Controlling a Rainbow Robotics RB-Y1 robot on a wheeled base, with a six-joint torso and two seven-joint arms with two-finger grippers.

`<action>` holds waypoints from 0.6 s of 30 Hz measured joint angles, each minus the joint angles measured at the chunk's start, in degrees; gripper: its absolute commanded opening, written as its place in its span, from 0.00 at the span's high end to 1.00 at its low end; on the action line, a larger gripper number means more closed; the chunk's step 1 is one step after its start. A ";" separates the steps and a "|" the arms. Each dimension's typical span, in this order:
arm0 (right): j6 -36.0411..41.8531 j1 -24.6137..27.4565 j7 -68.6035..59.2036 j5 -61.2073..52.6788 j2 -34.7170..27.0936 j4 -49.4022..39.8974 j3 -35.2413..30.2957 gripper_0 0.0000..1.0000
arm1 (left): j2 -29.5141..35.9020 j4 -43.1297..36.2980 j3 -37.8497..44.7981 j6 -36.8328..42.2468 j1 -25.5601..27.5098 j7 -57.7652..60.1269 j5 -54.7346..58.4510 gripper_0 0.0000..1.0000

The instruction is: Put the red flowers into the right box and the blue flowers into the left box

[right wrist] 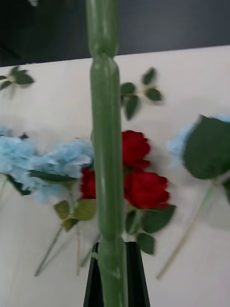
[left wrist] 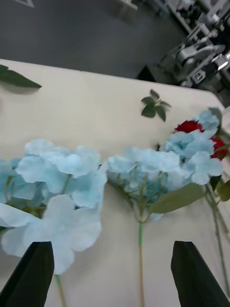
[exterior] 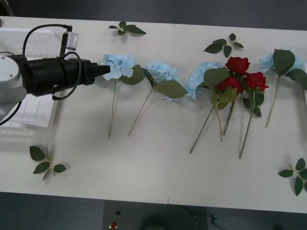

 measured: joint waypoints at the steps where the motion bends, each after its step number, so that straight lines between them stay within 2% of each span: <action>1: -0.01 -0.01 0.00 0.01 -0.71 2.33 1.06 1.00 | -0.52 2.85 0.00 2.30 -1.92 0.01 -1.65 0.29; 6: -0.01 -0.03 0.00 2.88 -2.33 12.98 5.67 1.00 | -2.02 11.03 0.00 11.81 -9.44 4.59 -8.79 0.29; 11: -0.04 -0.03 0.00 8.01 -2.35 20.05 8.14 1.00 | -2.01 10.96 0.00 19.79 -12.77 27.79 -19.54 0.29; 15: -0.35 0.37 0.00 12.63 -2.35 22.72 8.45 1.00 | -2.03 9.26 -0.01 25.22 -13.31 33.60 -26.12 0.29; 18: -4.77 2.79 0.00 14.35 -2.35 22.79 8.43 1.00 | -2.97 7.25 -0.01 26.90 -13.31 41.32 -32.68 0.29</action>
